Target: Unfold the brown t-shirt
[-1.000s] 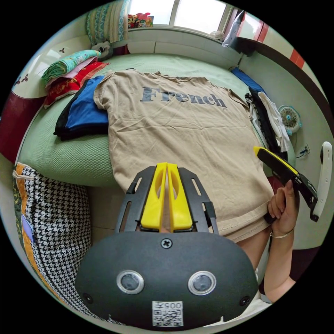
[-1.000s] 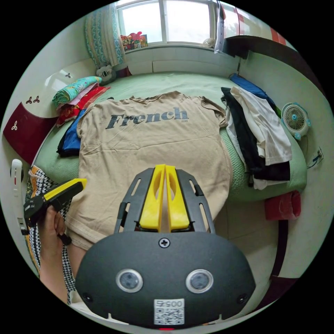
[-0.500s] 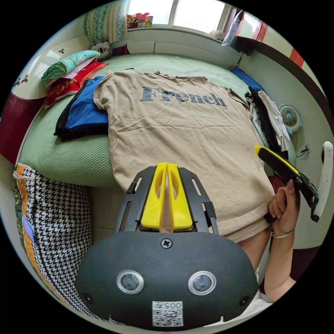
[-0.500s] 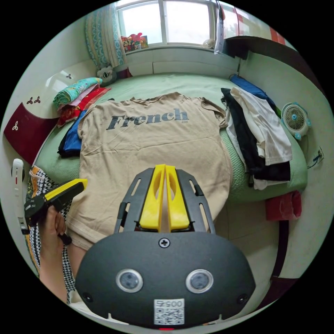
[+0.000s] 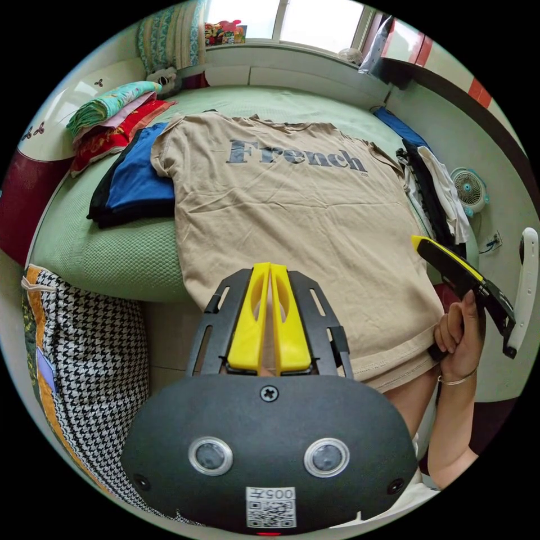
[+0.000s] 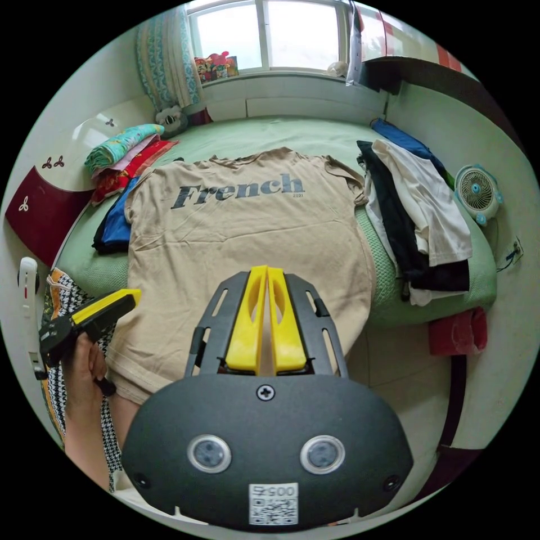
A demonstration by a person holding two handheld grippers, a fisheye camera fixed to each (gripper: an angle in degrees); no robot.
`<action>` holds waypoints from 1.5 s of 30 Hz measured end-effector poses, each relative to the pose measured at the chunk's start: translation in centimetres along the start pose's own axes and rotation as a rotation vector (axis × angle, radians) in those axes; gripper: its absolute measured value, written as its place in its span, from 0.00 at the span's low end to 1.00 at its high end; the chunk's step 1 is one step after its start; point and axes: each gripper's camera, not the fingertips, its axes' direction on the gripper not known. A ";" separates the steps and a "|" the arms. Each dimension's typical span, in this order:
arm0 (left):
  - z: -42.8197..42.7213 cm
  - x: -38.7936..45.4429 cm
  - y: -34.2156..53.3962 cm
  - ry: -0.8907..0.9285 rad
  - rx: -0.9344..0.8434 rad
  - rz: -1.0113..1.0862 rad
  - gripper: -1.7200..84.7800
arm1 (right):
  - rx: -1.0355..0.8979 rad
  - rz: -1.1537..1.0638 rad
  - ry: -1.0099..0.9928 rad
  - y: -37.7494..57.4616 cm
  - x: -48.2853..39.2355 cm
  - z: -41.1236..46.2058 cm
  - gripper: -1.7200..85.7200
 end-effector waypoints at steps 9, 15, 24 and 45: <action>0.0 -0.1 -0.4 0.001 -0.016 0.009 0.01 | 0.000 -0.008 0.007 -0.4 -0.8 0.8 0.01; -0.3 -0.3 -0.4 0.002 -0.016 0.011 0.01 | -0.004 -0.023 0.015 -0.6 -1.4 1.4 0.01; -0.9 -0.7 -0.5 0.001 -0.013 0.013 0.01 | 0.001 -0.015 0.020 -0.9 -2.0 2.1 0.01; -2.6 -2.7 -1.2 -0.012 -0.012 0.016 0.01 | 0.008 0.000 -0.006 -2.3 -2.5 3.8 0.01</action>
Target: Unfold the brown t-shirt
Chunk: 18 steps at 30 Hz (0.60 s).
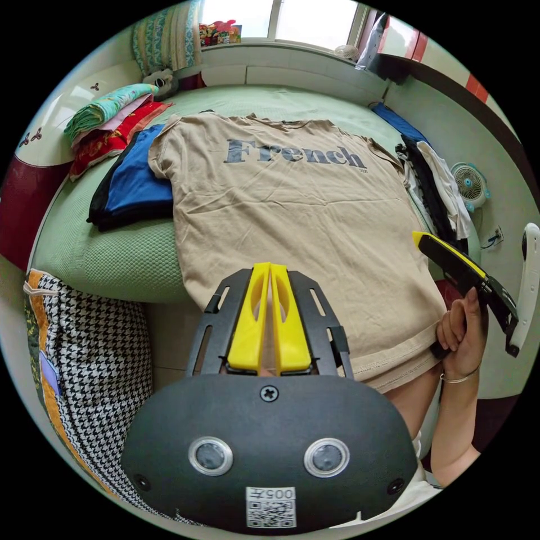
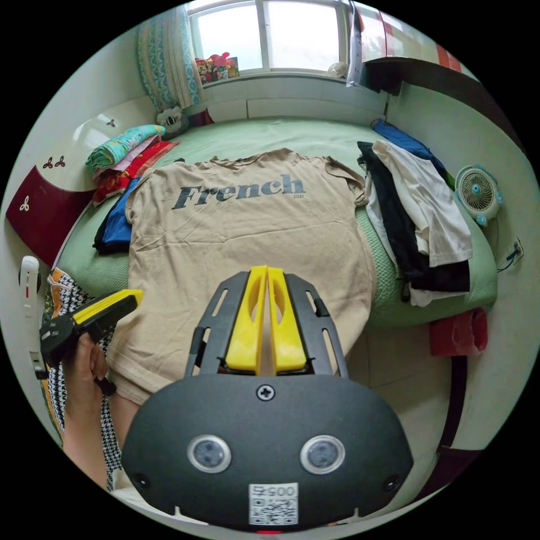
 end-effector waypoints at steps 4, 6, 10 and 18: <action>-0.4 -0.7 -0.2 0.002 -0.002 -0.001 0.01 | 0.000 0.000 0.003 -0.3 -0.2 0.3 0.01; -0.6 -1.1 -0.3 0.002 -0.003 0.000 0.01 | 0.003 -0.001 0.004 -0.4 -0.4 0.4 0.01; -1.1 -1.9 -0.5 0.004 -0.004 -0.002 0.01 | 0.009 -0.004 0.008 -0.7 -0.6 0.6 0.01; -2.6 -3.9 -0.5 0.022 0.034 -0.019 0.01 | 0.005 -0.011 0.011 -1.2 -0.7 0.9 0.01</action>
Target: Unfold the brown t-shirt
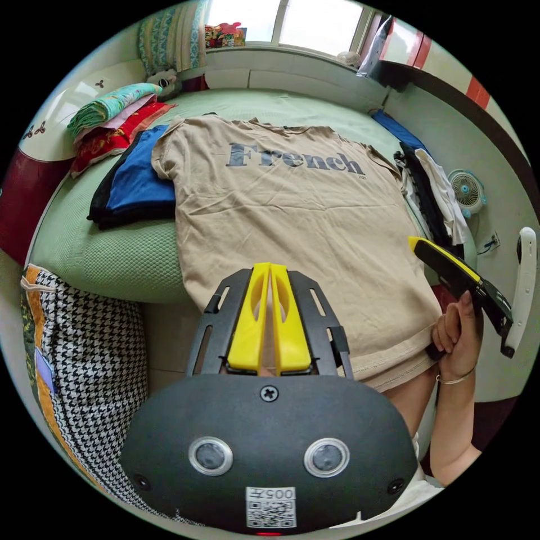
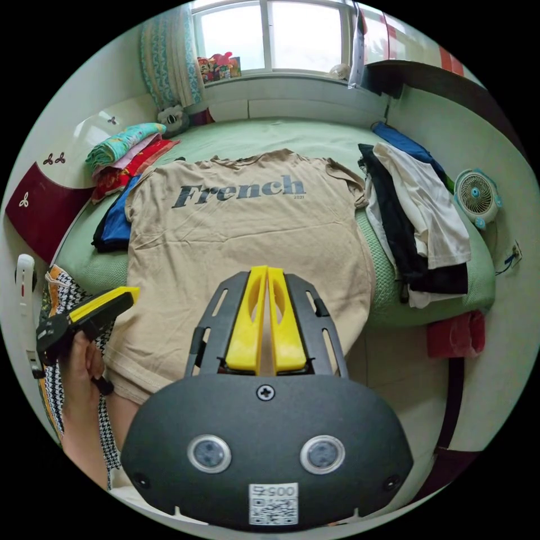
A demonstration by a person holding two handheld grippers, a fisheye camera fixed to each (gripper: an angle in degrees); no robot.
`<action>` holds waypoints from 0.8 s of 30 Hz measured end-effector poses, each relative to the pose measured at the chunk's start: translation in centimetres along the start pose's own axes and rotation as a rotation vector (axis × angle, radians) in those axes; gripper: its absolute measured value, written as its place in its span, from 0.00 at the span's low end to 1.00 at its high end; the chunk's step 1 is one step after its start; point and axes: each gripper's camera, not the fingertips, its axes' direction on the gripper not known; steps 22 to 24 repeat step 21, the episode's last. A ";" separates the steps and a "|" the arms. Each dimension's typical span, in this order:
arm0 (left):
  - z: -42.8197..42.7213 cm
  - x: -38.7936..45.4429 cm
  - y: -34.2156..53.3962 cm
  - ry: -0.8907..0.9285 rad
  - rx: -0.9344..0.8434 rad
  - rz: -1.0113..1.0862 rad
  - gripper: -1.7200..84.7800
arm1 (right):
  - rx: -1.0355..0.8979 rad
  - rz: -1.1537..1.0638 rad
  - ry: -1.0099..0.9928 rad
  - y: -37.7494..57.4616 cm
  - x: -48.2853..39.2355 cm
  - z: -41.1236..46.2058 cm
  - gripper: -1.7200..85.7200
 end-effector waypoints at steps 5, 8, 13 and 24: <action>-1.3 -1.3 0.0 0.018 0.047 0.008 0.01 | 0.022 -0.010 -0.002 -0.3 -0.1 -0.3 0.01; -2.1 -2.3 -0.1 0.054 0.067 0.017 0.01 | 0.063 -0.042 -0.043 -0.6 -0.1 -1.0 0.01; -4.0 -7.1 -1.0 0.078 0.163 -0.031 0.01 | 0.201 -0.205 -0.236 -3.1 -2.5 -2.9 0.01; -3.9 -17.3 -5.9 0.042 0.258 -0.171 0.03 | 0.209 -0.456 -0.361 -16.5 -12.9 -1.9 0.11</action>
